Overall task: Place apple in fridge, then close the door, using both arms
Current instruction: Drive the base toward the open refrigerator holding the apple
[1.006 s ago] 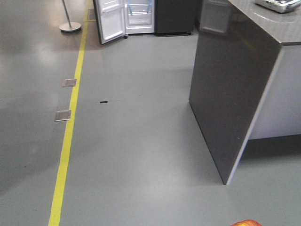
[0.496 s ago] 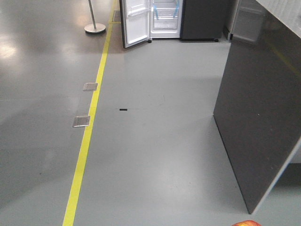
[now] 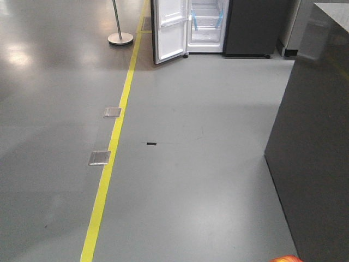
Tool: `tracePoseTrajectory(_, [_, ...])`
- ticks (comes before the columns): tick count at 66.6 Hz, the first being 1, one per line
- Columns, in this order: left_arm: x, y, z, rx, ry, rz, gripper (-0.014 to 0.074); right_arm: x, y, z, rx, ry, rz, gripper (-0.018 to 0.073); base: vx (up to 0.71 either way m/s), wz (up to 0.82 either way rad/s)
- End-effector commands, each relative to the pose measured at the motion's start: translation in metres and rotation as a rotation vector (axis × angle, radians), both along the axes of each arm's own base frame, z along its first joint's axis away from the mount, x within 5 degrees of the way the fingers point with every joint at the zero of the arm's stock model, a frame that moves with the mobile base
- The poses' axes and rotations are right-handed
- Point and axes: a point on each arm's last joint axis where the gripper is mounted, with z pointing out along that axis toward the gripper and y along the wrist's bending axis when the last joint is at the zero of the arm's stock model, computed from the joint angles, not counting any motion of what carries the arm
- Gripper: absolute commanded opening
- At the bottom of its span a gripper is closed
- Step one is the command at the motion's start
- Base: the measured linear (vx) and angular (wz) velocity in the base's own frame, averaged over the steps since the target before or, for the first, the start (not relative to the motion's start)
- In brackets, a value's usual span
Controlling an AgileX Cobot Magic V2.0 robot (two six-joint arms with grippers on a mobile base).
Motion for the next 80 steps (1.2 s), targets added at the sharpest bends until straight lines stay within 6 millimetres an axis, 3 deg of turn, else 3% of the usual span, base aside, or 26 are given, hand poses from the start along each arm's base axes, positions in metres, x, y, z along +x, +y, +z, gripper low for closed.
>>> tracePoseTrajectory(1, [-0.0012,0.0003,0.0023,-0.008,-0.067,0.003,-0.0006,0.0031,0.0016,0.0121,0.058,-0.036,-0.014,0.0272,0.36,0.07])
tracePoseTrajectory(80, [-0.0012,0.0003,0.0023,-0.008,-0.067,0.003,-0.0006,0.0014,0.0026,0.0116,0.059,-0.024,0.005,0.0272,0.39,0.0])
